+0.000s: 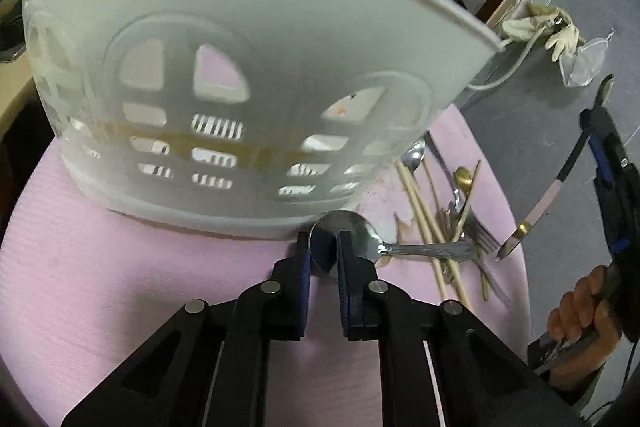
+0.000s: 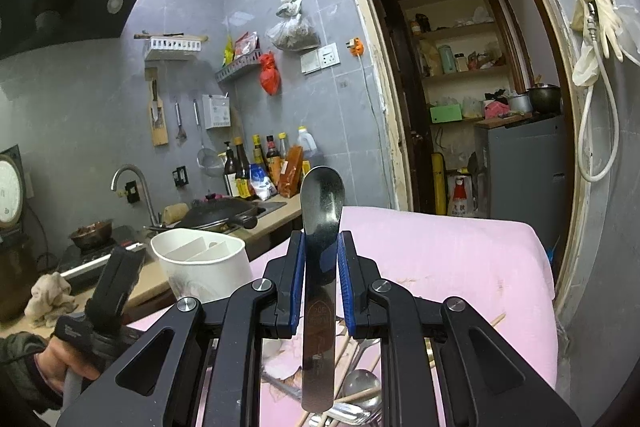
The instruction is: Organize utensils
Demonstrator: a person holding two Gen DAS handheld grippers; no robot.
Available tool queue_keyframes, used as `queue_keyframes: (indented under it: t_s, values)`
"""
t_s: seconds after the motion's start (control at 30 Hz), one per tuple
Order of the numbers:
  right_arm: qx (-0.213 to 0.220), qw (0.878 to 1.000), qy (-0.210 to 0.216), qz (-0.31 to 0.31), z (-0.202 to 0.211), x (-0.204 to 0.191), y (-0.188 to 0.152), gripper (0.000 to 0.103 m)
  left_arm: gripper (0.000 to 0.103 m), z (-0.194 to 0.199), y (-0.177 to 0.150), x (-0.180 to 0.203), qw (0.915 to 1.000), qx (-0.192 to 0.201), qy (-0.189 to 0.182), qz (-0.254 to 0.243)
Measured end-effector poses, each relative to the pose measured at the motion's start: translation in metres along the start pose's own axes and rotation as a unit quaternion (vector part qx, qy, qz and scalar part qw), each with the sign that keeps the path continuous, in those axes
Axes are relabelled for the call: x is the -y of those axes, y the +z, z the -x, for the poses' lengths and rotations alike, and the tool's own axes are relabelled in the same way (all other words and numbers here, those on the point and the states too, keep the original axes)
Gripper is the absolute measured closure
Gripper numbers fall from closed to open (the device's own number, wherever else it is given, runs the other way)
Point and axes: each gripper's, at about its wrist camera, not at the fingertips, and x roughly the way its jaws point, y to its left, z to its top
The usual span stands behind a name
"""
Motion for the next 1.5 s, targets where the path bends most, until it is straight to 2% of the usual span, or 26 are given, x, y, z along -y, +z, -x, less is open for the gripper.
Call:
queue_keyframes:
  t_s: [0.13, 0.17, 0.3, 0.47, 0.6, 0.73, 0.93, 1.07, 1.23, 1.5]
  values:
    - [0.003, 1.000, -0.005, 0.013, 0.002, -0.007, -0.001, 0.090, 0.099, 0.024, -0.004, 0.019, 0.9973, 0.055, 0.021, -0.043]
    - [0.005, 1.000, -0.005, 0.016, 0.002, -0.008, -0.001, 0.090, 0.100, 0.036, -0.006, 0.027, 0.9943, 0.081, 0.030, -0.062]
    - [0.016, 1.000, -0.001, 0.023, 0.006, -0.013, 0.005, 0.090, 0.103, 0.069, -0.011, 0.051, 0.9819, 0.143, 0.050, -0.113]
    - [0.034, 0.999, 0.003, 0.023, 0.009, -0.017, 0.020, 0.090, 0.103, 0.104, -0.010, 0.068, 0.9696, 0.188, 0.058, -0.146]
    - [0.042, 0.999, 0.013, 0.024, 0.007, -0.023, 0.029, 0.090, 0.103, 0.129, -0.005, 0.067, 0.9663, 0.201, 0.067, -0.146]
    - [0.057, 0.997, 0.035, 0.027, -0.001, -0.035, 0.043, 0.090, 0.103, 0.159, 0.011, 0.048, 0.9672, 0.211, 0.077, -0.119]
    - [0.094, 0.992, 0.078, 0.034, -0.020, -0.062, 0.069, 0.090, 0.103, 0.209, 0.027, 0.027, 0.9611, 0.239, 0.101, -0.094]
    - [0.106, 0.989, 0.101, 0.039, -0.038, -0.079, 0.080, 0.090, 0.103, 0.235, 0.034, 0.020, 0.9500, 0.262, 0.142, -0.095]
    - [0.098, 0.988, 0.113, 0.042, -0.060, -0.092, 0.079, 0.090, 0.103, 0.235, 0.041, 0.007, 0.9459, 0.249, 0.185, -0.094]
    - [0.061, 0.992, 0.104, 0.035, -0.083, -0.086, 0.063, 0.090, 0.103, 0.204, 0.049, -0.012, 0.9578, 0.198, 0.189, -0.087]
